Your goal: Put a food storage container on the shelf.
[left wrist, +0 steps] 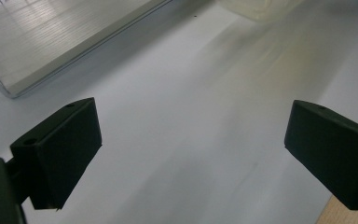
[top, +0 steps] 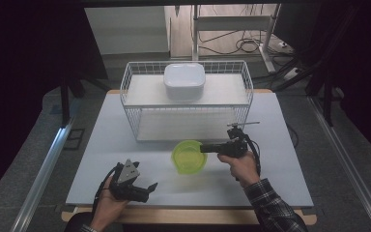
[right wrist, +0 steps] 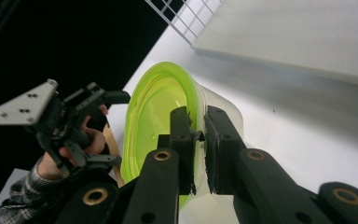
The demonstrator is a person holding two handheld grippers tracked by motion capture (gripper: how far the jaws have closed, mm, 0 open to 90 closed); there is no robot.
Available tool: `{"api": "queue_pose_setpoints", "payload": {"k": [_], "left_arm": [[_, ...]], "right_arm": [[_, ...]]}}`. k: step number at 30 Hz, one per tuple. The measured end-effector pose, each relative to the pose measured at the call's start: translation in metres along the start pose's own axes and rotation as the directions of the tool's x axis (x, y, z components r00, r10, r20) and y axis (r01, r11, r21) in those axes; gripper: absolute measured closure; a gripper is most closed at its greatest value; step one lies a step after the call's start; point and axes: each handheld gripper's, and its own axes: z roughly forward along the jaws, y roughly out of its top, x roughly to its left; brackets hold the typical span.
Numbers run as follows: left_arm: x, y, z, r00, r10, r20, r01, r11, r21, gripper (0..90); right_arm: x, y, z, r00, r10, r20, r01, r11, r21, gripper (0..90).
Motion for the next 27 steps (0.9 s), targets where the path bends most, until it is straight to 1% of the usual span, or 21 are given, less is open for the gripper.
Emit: {"api": "queue_pose_setpoints", "payload": {"k": [8, 10, 13, 18, 27], "left_arm": [[0.001, 0.0, 0.0, 1.0, -0.007, 0.0, 0.007, 1.0, -0.003, 3.3], [0.001, 0.0, 0.0, 1.0, -0.008, 0.001, 0.008, 1.0, -0.003, 3.3], [0.001, 0.0, 0.0, 1.0, -0.008, 0.001, 0.008, 1.0, -0.002, 3.3], [0.001, 0.0, 0.0, 1.0, -0.008, 0.003, 0.008, 1.0, 0.0, 3.3], [0.0, 0.0, 0.001, 1.0, -0.008, 0.003, 0.008, 1.0, 0.002, 3.3]], "right_arm": [[0.011, 0.009, -0.015, 0.9995, -0.004, -0.031, 0.003, 0.999, -0.049, 83.6], [0.014, 0.012, -0.019, 0.9997, -0.016, -0.017, 0.015, 0.998, -0.062, 83.6], [0.014, 0.013, -0.019, 0.9999, -0.014, -0.001, 0.014, 0.998, -0.055, 83.6], [0.012, 0.012, -0.017, 1.0, -0.004, -0.008, 0.003, 0.998, -0.069, 83.7], [0.021, 0.018, -0.027, 0.9996, -0.022, -0.019, 0.02, 0.995, -0.101, 83.7]]}}
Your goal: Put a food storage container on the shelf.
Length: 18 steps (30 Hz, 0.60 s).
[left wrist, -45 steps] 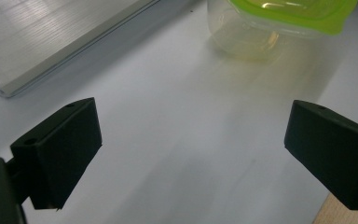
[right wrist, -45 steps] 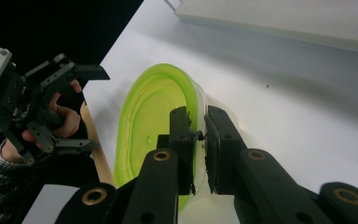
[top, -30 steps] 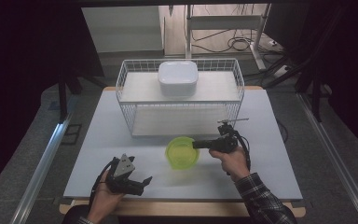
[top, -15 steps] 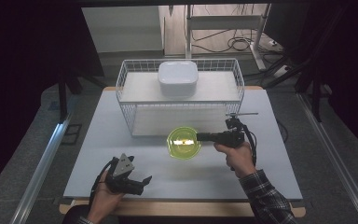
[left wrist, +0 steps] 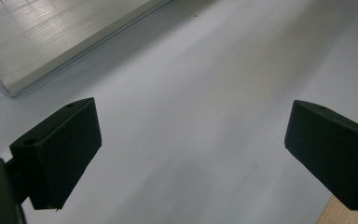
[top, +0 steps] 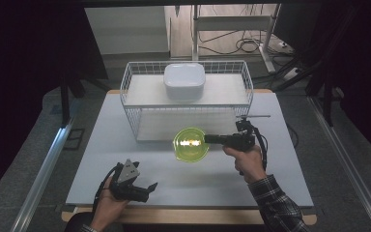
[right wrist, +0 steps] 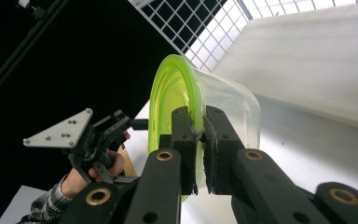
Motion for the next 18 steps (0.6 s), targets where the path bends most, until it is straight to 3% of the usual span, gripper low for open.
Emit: {"api": "queue_pose_setpoints", "payload": {"k": [18], "left_arm": [[0.0, 0.0, 0.0, 1.0, 0.005, -0.001, -0.005, 1.0, 0.003, 3.3]], "right_arm": [[0.023, 0.032, -0.029, 0.9978, 0.007, -0.065, -0.013, 0.996, -0.086, 83.7]]}}
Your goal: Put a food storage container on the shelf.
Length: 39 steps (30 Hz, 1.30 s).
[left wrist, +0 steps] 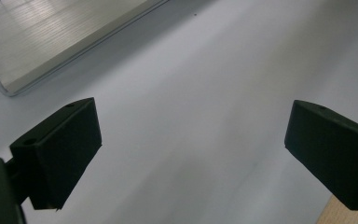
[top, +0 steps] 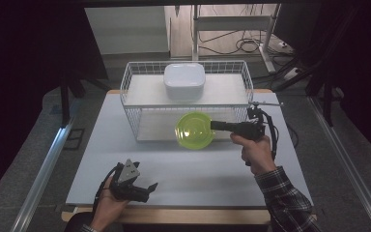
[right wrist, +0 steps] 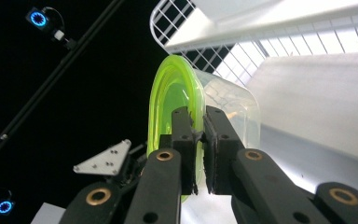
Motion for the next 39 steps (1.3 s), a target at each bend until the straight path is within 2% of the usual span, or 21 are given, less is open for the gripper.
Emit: {"api": "queue_pose_setpoints", "payload": {"k": [10, 18, 25, 30, 39], "left_arm": [[0.0, 0.0, -0.001, 1.0, 0.002, -0.001, -0.002, 1.0, -0.008, 3.3], [0.001, 0.001, -0.002, 1.0, -0.009, 0.0, 0.009, 0.9998, -0.019, 3.3], [0.001, 0.001, -0.002, 1.0, -0.006, 0.003, 0.006, 0.9999, -0.015, 3.3], [0.001, 0.001, -0.002, 0.9999, -0.008, 0.006, 0.008, 0.9998, -0.017, 3.3], [0.001, 0.001, -0.003, 0.9998, -0.01, 0.014, 0.01, 0.9997, -0.024, 3.4]], "right_arm": [[0.019, 0.034, -0.012, 0.9992, 0.013, -0.038, -0.015, 0.998, -0.055, 83.7], [0.033, 0.062, -0.016, 0.9991, 0.003, -0.043, -0.007, 0.996, -0.093, 83.7], [0.043, 0.085, -0.012, 0.9993, -0.008, -0.038, 0.003, 0.993, -0.117, 83.7], [0.051, 0.105, -0.005, 0.9996, -0.021, -0.016, 0.019, 0.991, -0.136, 83.7], [0.049, 0.133, 0.016, 0.9995, -0.012, 0.028, 0.016, 0.987, -0.16, 83.6]]}}
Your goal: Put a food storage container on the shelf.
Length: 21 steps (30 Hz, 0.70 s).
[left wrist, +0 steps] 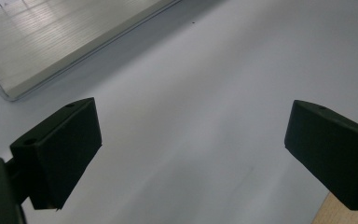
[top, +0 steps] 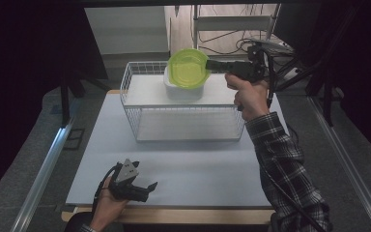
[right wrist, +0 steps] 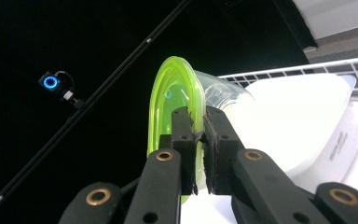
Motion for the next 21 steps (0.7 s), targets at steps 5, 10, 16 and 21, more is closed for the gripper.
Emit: {"api": "queue_pose_setpoints", "payload": {"k": [5, 10, 16, 21], "left_arm": [[0.0, 0.0, 0.0, 1.0, -0.001, 0.004, 0.001, 1.0, -0.003, 3.4], [0.0, 0.0, 0.0, 1.0, 0.0, 0.006, 0.0, 1.0, -0.003, 3.4], [0.0, 0.0, 0.0, 1.0, 0.002, 0.009, -0.002, 1.0, -0.002, 3.4], [0.0, 0.0, 0.0, 0.9999, 0.003, 0.012, -0.003, 1.0, -0.001, 3.4]], "right_arm": [[-0.006, 0.009, 0.011, 0.9995, 0.02, 0.023, -0.019, 1.0, -0.003, 83.6], [-0.012, 0.013, 0.02, 0.9987, 0.035, 0.037, -0.035, 0.999, -0.001, 83.5], [-0.017, 0.016, 0.031, 0.9977, 0.049, 0.046, -0.05, 0.999, 0.013, 83.4], [-0.015, 0.022, 0.035, 0.9958, 0.052, 0.076, -0.054, 0.998, 0.026, 82.8]]}}
